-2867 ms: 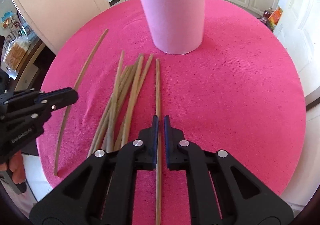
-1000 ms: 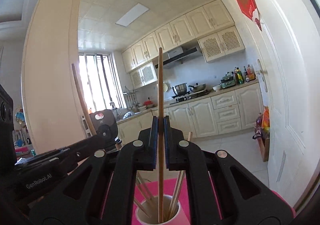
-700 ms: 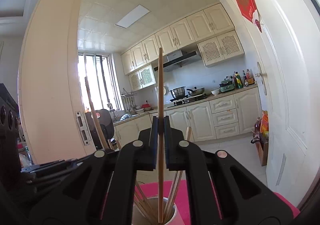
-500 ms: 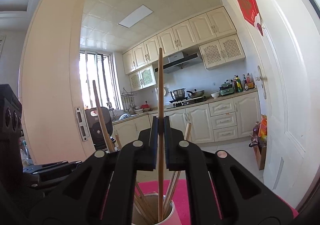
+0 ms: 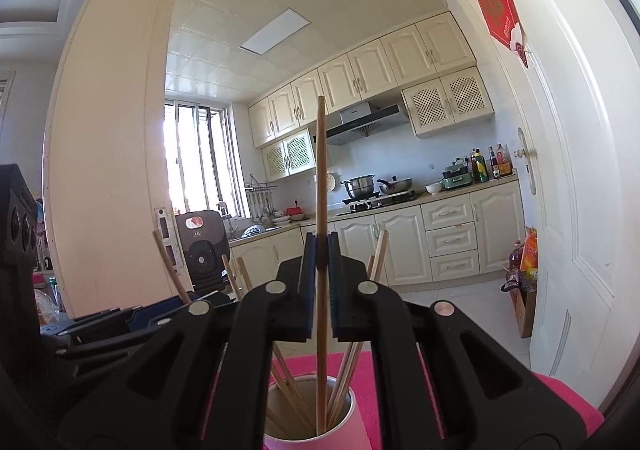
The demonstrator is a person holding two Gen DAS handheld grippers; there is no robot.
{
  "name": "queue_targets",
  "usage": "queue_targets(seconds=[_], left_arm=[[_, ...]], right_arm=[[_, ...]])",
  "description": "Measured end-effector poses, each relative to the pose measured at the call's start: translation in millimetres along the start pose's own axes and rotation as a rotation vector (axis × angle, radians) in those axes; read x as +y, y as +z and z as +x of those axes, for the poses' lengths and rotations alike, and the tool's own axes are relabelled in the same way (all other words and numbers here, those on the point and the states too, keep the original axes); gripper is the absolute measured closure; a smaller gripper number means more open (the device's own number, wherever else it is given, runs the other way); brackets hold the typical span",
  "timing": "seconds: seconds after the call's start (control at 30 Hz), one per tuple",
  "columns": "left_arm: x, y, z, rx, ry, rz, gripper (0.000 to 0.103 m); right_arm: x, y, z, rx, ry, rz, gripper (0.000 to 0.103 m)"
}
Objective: Organize utensils
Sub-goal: 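Lift the chopsticks held in both tools and carry them over the pink cup, then open the left tool to drop its chopstick into the cup while the right tool releases its own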
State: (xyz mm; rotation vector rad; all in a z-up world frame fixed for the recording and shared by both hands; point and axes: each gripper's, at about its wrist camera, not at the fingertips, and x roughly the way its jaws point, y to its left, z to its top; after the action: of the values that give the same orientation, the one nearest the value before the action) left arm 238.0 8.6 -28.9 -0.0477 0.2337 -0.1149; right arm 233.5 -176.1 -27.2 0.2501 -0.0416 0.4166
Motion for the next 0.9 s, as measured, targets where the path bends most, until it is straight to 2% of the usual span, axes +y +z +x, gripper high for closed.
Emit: queue_targets(seconds=[0.3,0.57,0.83,0.9], left_arm=[[1.8,3.8,-9.4,-0.018,-0.015,-0.012,0.063],[-5.3,5.8,-18.6,-0.042,0.017,0.016,0.056],[-9.0,8.9,-29.9,-0.047,0.032,0.034,0.054],[-9.5,10.0,-33.8,-0.050,0.033,0.034,0.052]], right_arm=[[2.7,-8.3,-0.2,0.029,-0.010,-0.018,0.097],[6.9,-13.0,-7.4,0.033,-0.020,-0.033,0.096],[9.1,-9.6,-12.1,0.057,-0.033,-0.030,0.095],[9.7,-9.7,-15.3,0.057,-0.039,-0.029,0.085]])
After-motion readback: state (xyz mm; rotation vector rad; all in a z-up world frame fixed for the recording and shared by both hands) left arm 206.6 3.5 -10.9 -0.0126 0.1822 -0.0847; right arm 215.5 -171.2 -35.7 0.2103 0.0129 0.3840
